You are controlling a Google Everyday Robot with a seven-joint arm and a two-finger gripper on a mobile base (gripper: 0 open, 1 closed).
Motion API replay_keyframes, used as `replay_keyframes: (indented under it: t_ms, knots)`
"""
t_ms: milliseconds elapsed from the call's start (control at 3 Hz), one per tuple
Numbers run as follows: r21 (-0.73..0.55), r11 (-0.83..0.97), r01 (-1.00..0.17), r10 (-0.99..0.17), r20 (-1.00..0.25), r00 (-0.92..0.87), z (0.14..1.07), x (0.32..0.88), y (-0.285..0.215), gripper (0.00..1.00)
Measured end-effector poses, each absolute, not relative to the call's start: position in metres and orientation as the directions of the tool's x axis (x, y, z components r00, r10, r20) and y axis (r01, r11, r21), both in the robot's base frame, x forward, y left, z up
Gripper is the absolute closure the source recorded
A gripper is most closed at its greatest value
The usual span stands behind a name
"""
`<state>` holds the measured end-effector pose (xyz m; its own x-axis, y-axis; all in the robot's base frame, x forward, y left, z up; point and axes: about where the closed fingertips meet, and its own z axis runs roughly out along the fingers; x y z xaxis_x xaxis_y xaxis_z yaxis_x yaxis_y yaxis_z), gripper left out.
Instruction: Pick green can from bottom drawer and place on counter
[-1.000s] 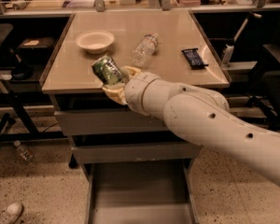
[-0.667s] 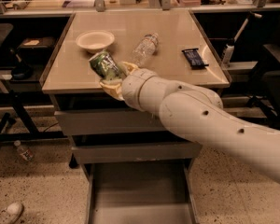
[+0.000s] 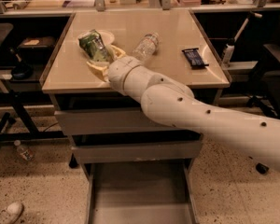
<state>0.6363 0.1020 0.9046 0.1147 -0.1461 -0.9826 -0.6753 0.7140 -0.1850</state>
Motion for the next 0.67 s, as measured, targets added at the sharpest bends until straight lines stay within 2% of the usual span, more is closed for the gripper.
replay_keyframes:
  t_ms: [667]
  knots:
    - [-0.04,0.723,-0.69,0.026,-0.996,0.085,0.89,0.659,0.14,1.0]
